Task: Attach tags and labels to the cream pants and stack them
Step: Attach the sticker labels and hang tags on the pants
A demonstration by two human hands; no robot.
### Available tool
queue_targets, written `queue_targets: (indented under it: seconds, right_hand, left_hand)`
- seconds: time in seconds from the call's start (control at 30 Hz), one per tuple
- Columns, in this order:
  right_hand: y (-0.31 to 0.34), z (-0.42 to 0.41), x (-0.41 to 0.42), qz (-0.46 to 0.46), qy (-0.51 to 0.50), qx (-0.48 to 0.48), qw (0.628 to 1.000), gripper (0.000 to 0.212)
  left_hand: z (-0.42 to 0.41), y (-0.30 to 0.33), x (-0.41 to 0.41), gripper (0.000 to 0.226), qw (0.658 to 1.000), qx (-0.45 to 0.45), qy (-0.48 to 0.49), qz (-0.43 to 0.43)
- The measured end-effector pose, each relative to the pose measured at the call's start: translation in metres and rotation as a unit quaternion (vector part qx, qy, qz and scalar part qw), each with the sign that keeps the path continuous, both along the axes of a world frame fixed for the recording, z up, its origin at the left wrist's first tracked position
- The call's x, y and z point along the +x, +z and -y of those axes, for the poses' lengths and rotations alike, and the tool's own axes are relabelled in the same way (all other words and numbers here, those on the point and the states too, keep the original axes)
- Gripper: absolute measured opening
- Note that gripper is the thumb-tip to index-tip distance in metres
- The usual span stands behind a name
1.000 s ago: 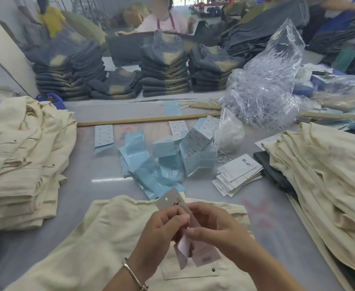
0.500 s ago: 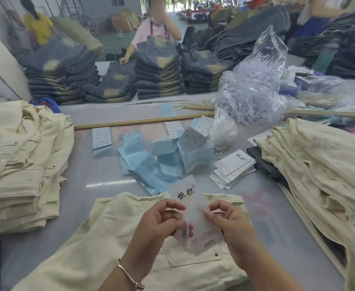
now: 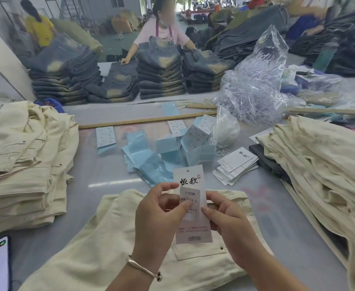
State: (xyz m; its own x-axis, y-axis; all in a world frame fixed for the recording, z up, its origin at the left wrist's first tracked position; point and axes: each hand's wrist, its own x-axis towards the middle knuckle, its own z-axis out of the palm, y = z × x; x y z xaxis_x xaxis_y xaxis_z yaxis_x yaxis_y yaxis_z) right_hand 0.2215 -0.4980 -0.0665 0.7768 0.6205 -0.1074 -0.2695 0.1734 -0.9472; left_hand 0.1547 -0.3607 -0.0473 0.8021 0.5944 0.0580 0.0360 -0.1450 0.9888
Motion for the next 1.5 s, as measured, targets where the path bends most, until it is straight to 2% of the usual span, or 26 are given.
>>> queue_targets:
  seconds: [0.2,0.43,0.6,0.77,0.87,0.9,0.93,1.0,1.07,1.13,1.27,1.5]
  right_hand:
    - [0.003,-0.004,-0.002,0.017,-0.015,0.020,1.000,0.033]
    - [0.001,-0.007,-0.004,0.035,-0.052,0.023,0.998,0.035]
    - [0.003,-0.007,-0.001,0.021,-0.067,0.027,0.997,0.026]
    - [0.003,-0.007,0.002,-0.011,-0.090,0.043,0.995,0.023]
    - [0.006,-0.002,0.004,-0.024,-0.095,0.050,0.994,0.024]
    - [0.007,0.000,0.005,-0.031,-0.089,0.053,0.994,0.024]
    - [0.008,0.001,0.007,-0.038,-0.078,0.053,0.995,0.024]
    - [0.010,0.001,0.008,-0.046,-0.042,0.043,0.997,0.023]
    - [0.013,-0.001,0.008,-0.046,-0.004,0.026,0.999,0.026]
    - [0.014,-0.004,0.007,-0.041,0.018,0.000,0.999,0.025]
    - [0.012,-0.004,0.006,-0.037,0.031,-0.037,0.998,0.018]
    - [0.021,0.008,0.018,-0.025,0.098,-0.106,0.989,0.019]
  left_hand:
    - [0.013,-0.003,0.003,0.032,0.998,0.039,0.043,0.015]
    - [0.018,-0.004,0.013,0.029,0.996,0.037,0.073,0.033]
    - [0.018,-0.003,0.016,0.034,0.986,0.151,0.055,0.048]
    - [0.014,-0.003,0.021,0.043,0.951,0.301,0.042,0.057]
    - [0.000,0.000,0.024,0.073,0.947,0.318,0.054,-0.018]
    - [-0.003,0.001,0.024,0.078,0.952,0.297,0.052,-0.047]
    - [-0.005,0.002,0.023,0.073,0.965,0.253,0.036,-0.063]
    - [-0.004,0.001,0.023,0.047,0.996,0.078,-0.026,-0.039]
    - [0.002,0.002,0.022,0.025,0.994,-0.082,-0.067,-0.004]
    - [0.007,0.001,0.022,0.020,0.984,-0.163,-0.065,0.009]
    - [0.009,-0.001,0.025,0.024,0.967,-0.250,-0.044,-0.010]
    - [0.005,-0.004,0.032,0.009,0.958,-0.277,-0.054,-0.058]
